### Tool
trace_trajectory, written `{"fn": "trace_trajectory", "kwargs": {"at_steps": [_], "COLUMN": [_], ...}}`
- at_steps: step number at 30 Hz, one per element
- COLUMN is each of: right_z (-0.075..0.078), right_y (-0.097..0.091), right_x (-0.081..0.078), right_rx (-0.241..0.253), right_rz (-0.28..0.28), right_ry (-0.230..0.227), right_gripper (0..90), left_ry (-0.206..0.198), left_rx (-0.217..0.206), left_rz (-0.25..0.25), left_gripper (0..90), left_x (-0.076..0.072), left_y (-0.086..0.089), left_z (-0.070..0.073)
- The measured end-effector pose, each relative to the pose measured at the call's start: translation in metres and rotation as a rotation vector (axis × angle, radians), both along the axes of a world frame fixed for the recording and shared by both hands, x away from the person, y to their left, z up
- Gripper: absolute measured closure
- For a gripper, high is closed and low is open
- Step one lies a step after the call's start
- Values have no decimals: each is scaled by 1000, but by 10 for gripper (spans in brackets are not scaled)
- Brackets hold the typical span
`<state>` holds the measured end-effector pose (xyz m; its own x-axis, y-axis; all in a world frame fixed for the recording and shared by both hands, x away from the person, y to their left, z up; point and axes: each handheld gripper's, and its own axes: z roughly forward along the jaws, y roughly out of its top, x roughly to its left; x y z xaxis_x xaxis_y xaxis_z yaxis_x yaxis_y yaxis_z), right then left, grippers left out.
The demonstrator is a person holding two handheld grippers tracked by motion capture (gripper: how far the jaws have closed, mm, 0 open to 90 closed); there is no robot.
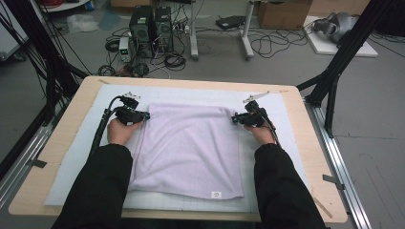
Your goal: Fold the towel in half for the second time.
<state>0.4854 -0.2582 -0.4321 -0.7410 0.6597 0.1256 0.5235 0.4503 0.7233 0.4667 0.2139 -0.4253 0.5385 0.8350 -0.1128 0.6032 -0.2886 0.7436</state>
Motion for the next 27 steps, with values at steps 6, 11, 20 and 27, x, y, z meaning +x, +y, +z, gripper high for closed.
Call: {"fn": "trace_trajectory", "kwargs": {"at_steps": [6, 11, 20, 27], "right_z": [32, 63, 42, 22], "right_y": [-5, -10, -23, -25], "right_x": [-17, -53, -133, -155], "right_rx": [69, 102, 87, 47], "right_rz": [45, 123, 200, 187], "right_ry": [-53, -86, -68, -35], "right_gripper": [828, 828, 825, 573], "left_ry": [-76, -148, -166, -77], "left_rx": [-52, -84, -71, -69], "left_rz": [-53, -134, -210, -227], "left_gripper": [851, 851, 891, 664], "left_x": [-18, -54, -133, -144], "left_y": [7, 17, 32, 34], "left_z": [30, 50, 26, 3]}}
